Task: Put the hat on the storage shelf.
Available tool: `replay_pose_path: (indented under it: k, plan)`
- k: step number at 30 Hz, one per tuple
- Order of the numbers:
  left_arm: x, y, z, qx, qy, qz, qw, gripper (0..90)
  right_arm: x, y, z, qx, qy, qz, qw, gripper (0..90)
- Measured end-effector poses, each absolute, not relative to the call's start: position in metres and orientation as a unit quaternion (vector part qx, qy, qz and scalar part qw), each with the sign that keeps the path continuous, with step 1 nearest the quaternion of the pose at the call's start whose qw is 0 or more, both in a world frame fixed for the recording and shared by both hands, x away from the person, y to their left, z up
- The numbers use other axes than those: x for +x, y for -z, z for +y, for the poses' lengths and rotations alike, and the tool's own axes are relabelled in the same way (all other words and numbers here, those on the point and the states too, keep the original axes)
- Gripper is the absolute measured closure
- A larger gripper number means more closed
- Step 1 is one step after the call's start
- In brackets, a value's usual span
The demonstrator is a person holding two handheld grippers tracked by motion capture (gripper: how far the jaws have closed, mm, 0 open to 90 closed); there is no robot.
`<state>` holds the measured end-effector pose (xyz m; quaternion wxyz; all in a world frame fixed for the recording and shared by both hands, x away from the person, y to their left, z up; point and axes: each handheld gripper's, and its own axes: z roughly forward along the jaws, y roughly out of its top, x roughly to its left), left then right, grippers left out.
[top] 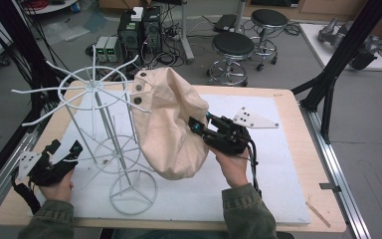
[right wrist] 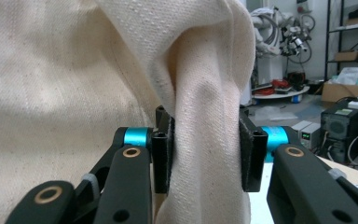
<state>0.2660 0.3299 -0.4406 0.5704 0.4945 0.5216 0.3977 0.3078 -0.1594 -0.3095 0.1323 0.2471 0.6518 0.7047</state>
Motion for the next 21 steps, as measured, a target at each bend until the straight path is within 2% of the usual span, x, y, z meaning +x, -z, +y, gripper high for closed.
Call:
replay_pose_path:
  k: [1,5,7,9,12,21]
  plan:
    - [0.266,0.441,0.330,0.495,-0.397,0.521,0.571,22.9,0.308,0.309,-0.160,0.246,-0.704,0.653,0.133,61.7]
    - [0.266,0.440,0.330,0.494,-0.398,0.522,0.570,22.9,0.309,0.310,-0.161,0.256,-0.699,0.656,0.124,41.3]
    - [0.266,0.440,0.330,0.494,-0.398,0.522,0.570,22.9,0.308,0.311,-0.161,0.260,-0.690,0.662,0.134,31.2]
    - [0.266,0.440,0.330,0.494,-0.399,0.521,0.571,22.9,0.305,0.311,-0.162,0.268,-0.682,0.663,0.153,11.9]
    - [0.266,0.440,0.330,0.494,-0.399,0.521,0.571,22.9,0.295,0.313,-0.168,0.267,-0.681,0.653,0.194,10.6]
    - [0.265,0.440,0.330,0.492,-0.398,0.523,0.571,22.9,0.285,0.322,-0.195,0.280,-0.678,0.647,0.210,10.5]
